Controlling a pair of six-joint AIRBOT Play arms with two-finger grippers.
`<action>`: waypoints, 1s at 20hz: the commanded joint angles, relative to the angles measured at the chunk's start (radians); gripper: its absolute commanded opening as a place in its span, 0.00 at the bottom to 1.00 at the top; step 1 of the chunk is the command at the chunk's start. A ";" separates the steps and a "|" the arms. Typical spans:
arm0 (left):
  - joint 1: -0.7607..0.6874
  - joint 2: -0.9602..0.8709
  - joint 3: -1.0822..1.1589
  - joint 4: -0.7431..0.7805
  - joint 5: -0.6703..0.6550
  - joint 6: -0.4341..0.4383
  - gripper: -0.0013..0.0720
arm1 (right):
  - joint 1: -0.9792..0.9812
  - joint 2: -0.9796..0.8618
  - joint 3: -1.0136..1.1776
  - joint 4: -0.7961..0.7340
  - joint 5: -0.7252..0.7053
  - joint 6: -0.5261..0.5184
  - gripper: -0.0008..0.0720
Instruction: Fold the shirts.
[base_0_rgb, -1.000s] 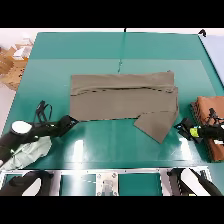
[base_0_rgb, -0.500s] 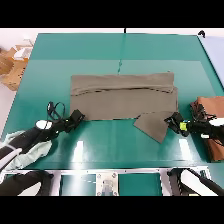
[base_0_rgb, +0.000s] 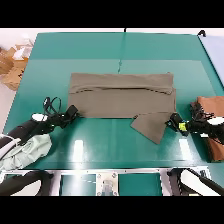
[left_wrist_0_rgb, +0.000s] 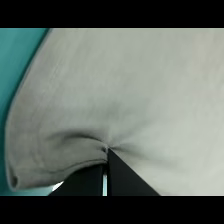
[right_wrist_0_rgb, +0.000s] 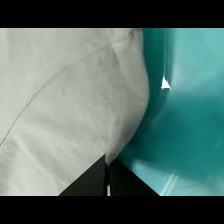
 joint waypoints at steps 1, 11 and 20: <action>0.043 0.006 0.007 0.103 -0.141 0.009 0.04 | 0.000 0.036 0.003 -0.084 0.081 0.043 0.03; 0.044 0.005 0.433 0.580 -0.554 -0.174 0.04 | 0.001 0.271 0.162 -0.189 0.215 0.217 0.03; 0.044 -0.336 0.894 0.612 -0.570 -0.194 0.04 | 0.089 -0.177 0.642 -0.051 0.101 0.210 0.03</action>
